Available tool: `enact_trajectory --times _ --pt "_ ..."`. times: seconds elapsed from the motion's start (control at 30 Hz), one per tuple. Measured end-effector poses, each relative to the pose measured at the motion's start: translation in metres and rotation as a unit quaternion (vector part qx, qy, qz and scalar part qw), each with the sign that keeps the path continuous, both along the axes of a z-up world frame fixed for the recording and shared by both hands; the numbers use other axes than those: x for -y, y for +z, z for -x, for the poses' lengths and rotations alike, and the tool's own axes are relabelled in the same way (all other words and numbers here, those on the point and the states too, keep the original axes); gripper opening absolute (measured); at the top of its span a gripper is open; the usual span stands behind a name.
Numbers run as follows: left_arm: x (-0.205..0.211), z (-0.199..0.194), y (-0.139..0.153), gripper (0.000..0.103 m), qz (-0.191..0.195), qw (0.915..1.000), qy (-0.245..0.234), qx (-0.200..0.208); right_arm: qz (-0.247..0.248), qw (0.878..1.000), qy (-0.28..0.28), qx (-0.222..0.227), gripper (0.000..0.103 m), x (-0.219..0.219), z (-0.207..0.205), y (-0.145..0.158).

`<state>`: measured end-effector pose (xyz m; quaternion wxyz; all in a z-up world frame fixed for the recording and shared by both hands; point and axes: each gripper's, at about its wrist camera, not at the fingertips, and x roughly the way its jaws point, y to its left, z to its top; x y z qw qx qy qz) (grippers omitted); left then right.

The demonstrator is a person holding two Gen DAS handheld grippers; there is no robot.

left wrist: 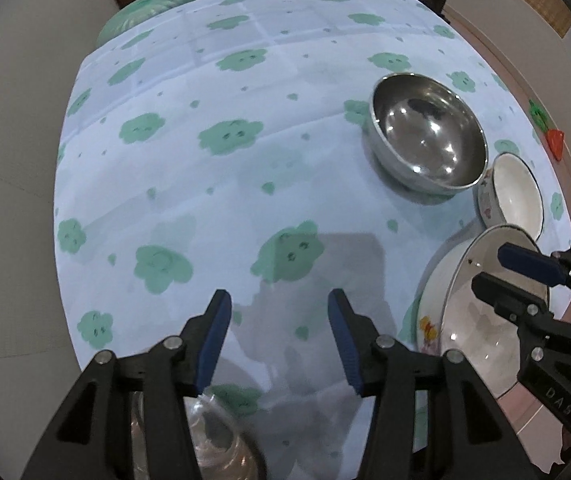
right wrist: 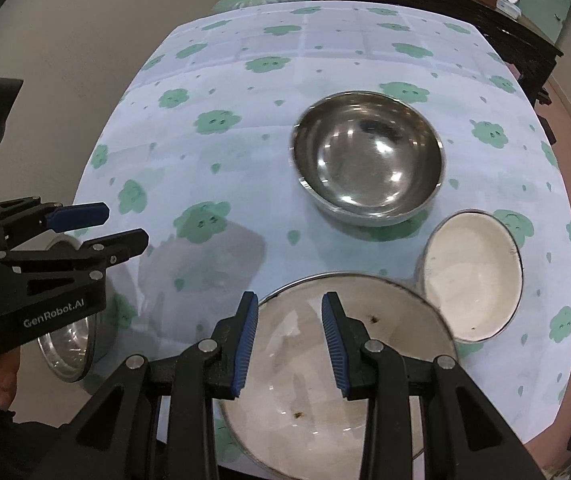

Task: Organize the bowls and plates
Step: 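Move both open grippers toward the remaining steel bowl beside the white enamel bowls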

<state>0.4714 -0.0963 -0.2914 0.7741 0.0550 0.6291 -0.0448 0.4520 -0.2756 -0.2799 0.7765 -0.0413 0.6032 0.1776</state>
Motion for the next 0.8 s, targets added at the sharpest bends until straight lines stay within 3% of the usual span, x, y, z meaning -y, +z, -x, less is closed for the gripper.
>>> enact_trajectory --times 0.8 --pt "0.057 -0.066 0.005 0.052 -0.011 0.9995 -0.014 0.024 0.008 1.0 -0.022 0.02 0.036 0.056 -0.072 0.0"
